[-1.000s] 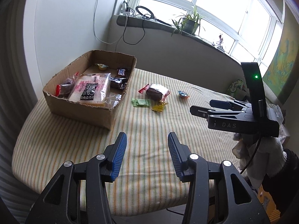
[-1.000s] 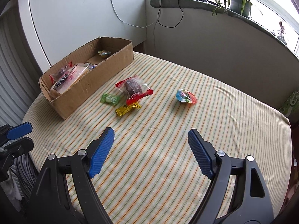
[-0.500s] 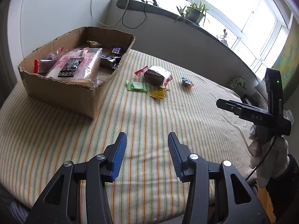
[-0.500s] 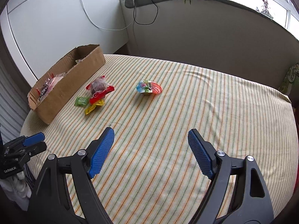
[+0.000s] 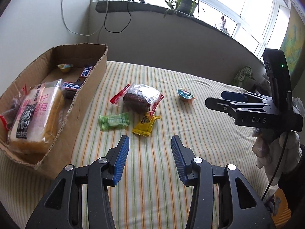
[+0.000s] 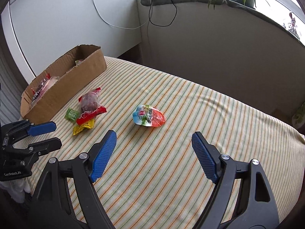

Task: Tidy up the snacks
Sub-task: 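Withdraw both tools from the box toward the remaining snacks, then grasp the colourful jelly pouch with the right tool while the left tool grasps the yellow packet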

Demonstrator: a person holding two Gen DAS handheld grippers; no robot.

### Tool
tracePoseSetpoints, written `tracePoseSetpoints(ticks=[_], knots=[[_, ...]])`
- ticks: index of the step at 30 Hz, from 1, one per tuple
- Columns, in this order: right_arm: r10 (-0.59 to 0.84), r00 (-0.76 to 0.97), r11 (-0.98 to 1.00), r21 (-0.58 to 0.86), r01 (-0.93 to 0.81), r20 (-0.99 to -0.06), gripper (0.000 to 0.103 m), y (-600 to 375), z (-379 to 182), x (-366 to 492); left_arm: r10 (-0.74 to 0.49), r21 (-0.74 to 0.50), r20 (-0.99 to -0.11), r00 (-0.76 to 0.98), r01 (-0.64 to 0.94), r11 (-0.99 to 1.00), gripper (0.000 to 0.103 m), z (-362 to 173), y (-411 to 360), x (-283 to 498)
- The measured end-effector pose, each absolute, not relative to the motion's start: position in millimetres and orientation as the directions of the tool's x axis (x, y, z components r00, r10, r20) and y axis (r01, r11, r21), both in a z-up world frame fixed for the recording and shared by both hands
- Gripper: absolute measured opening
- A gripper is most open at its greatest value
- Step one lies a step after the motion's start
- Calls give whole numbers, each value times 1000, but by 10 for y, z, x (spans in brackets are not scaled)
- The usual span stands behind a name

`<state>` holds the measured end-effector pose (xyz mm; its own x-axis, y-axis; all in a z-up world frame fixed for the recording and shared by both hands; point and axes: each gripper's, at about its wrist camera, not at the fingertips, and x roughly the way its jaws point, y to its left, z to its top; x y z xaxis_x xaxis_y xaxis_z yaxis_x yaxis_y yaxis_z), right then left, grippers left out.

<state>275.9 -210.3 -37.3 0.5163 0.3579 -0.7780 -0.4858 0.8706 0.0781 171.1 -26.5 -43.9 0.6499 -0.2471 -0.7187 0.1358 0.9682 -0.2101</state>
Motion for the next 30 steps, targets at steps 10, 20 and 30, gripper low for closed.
tracePoseSetpoints(ticks=[10, 20, 30], knots=[[377, 483, 846, 82, -527, -791, 84, -1933, -541, 3094, -252, -193, -752, 609, 162, 968, 45, -548, -326, 2054], [358, 447, 842, 76, -534, -819, 84, -1809, -745, 3271, -232, -153, -780, 581, 183, 971, 45, -667, -457, 2178], [331, 458, 821, 13, -571, -825, 49, -1684, -753, 3141, -180, -98, -783, 595, 168, 981, 19, -672, -493, 2135]])
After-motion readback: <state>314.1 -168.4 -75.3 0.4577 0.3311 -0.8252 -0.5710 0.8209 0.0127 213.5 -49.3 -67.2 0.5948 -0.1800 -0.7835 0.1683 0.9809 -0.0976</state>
